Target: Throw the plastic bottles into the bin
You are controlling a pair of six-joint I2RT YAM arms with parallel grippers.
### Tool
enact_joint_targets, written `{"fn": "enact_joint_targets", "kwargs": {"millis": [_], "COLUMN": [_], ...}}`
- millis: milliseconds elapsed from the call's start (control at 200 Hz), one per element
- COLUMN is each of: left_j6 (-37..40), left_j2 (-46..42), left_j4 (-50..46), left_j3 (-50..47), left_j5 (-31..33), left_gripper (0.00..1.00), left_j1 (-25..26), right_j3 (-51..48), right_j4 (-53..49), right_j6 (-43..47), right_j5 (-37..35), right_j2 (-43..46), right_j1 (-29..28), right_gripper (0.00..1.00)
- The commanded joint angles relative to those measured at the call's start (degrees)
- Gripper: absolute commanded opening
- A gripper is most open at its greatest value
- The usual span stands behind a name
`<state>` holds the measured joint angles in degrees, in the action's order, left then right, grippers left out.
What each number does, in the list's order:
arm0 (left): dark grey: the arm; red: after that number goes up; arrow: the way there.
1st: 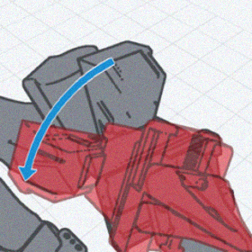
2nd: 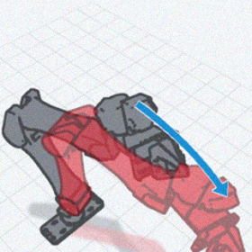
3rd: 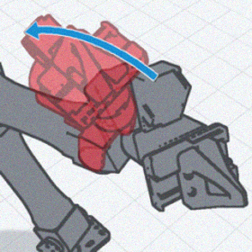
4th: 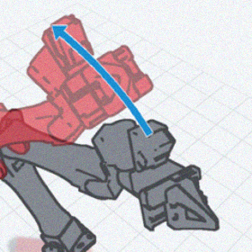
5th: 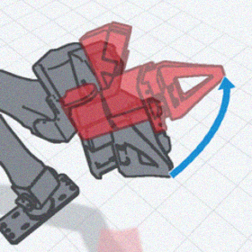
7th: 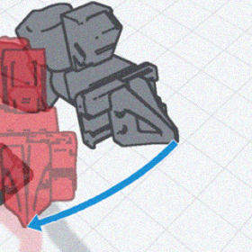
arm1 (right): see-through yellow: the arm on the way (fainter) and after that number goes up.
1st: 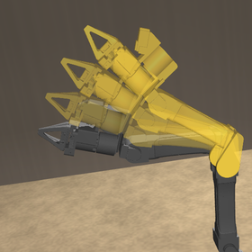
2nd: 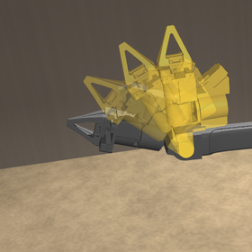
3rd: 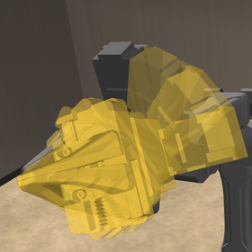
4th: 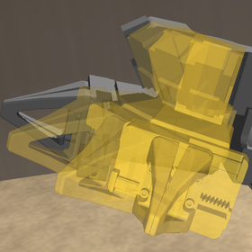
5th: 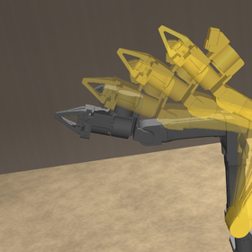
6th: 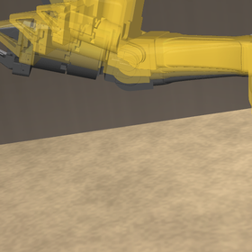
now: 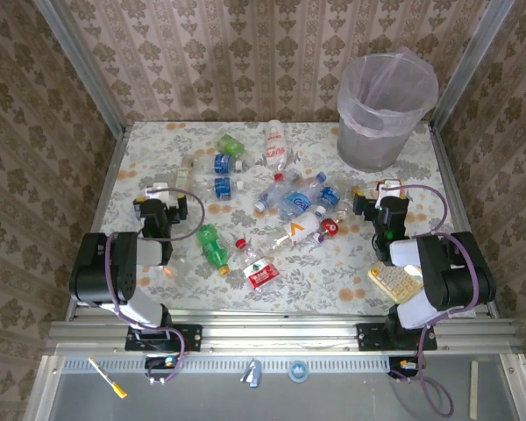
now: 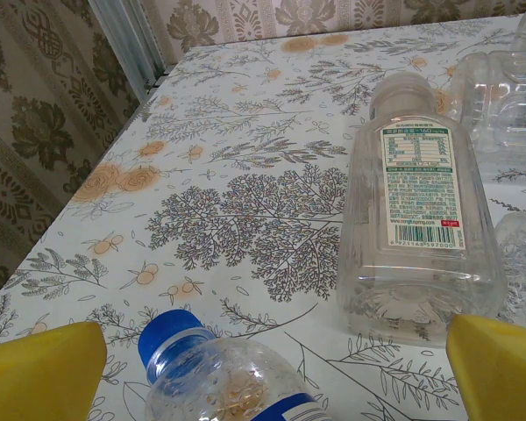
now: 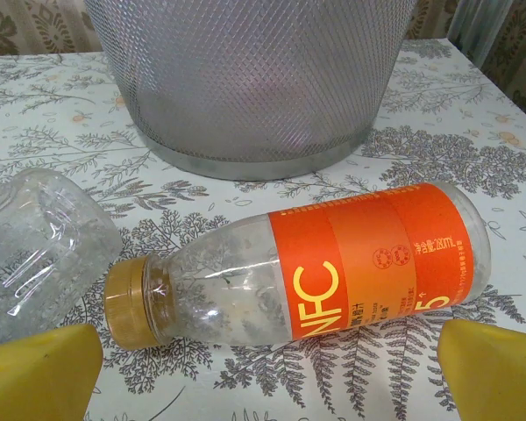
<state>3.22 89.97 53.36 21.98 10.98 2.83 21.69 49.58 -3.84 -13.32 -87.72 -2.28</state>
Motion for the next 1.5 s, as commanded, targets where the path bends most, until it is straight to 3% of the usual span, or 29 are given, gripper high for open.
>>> {"fn": "enact_joint_targets", "kwargs": {"millis": [0, 635, 1015, 1105, 1195, 1340, 1495], "left_j6": [-1.0, -1.0, -1.8, -1.2, 0.5, 2.9, 1.4], "left_j2": [-0.6, -0.6, -0.9, -2.6, -8.1, -18.8, -29.6], "left_j4": [1.8, 2.0, 2.4, 3.2, -0.7, -6.4, -15.0], "left_j3": [-0.5, -0.7, -1.2, -2.2, -2.6, -3.4, -1.2], "left_j5": [0.8, 0.8, -3.0, -4.6, -1.8, 1.8, 1.6], "left_gripper": [1.0, 1.0, 1.0, 1.0, 1.0, 1.0, 1.0], "left_j1": [0.0, 0.0, -1.5, -1.5, 0.3, 4.1, 6.9], "right_j3": [0.3, 0.4, 0.5, 3.2, 7.4, 7.0, 12.0], "right_j4": [1.9, 1.7, 1.6, -5.7, -18.8, -26.7, -45.2], "right_j6": [-0.3, -0.3, 0.0, 1.4, 1.1, -0.9, -8.0], "right_j5": [-1.6, -1.6, -1.5, -0.3, -1.3, 0.9, 1.0], "right_j2": [0.1, 0.1, 0.3, 3.4, 9.6, 20.1, 29.9], "right_j1": [-0.3, -0.3, -0.3, -1.0, -2.2, -3.6, -5.4], "right_gripper": [1.0, 1.0, 1.0, 1.0, 1.0, 1.0, 1.0]}}
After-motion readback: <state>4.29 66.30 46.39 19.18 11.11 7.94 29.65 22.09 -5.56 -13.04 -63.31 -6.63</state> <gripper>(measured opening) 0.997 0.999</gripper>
